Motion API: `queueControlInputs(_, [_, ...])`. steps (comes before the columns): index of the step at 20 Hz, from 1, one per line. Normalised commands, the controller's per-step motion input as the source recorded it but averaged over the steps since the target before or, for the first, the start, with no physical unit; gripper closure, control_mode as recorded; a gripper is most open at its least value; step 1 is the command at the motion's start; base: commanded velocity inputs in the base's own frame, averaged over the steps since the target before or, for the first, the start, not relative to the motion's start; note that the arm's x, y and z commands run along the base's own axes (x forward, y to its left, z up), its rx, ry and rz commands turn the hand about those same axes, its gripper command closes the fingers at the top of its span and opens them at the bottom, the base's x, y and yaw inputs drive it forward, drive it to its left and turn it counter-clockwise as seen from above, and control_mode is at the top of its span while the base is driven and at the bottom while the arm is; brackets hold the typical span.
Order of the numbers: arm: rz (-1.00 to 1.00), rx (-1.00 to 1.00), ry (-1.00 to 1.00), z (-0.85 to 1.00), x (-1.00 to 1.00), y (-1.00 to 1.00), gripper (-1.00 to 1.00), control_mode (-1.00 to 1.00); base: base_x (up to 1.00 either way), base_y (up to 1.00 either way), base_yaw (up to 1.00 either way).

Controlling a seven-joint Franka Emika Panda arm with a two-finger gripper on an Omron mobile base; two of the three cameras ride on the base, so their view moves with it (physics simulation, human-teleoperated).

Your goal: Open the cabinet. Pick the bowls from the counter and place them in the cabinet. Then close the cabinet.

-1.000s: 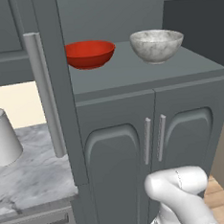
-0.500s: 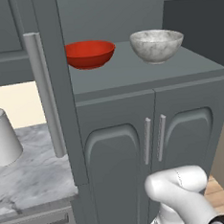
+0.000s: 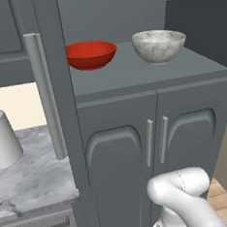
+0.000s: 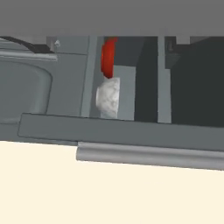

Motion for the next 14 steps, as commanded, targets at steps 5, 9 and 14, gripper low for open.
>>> queueControlInputs(5, [0.04,0.13,-0.15,-0.50,0.29,-0.08,-1.00,-1.00,0.00,0.00,0.00])
queueControlInputs(9, [0.04,0.08,-0.11,-0.09,0.19,-0.43,-1.00,-1.00,0.00,0.00,0.00])
queueControlInputs(14, [0.05,0.08,-0.07,-0.15,0.04,-0.50,-1.00,-1.00,0.00,0.00,0.00])
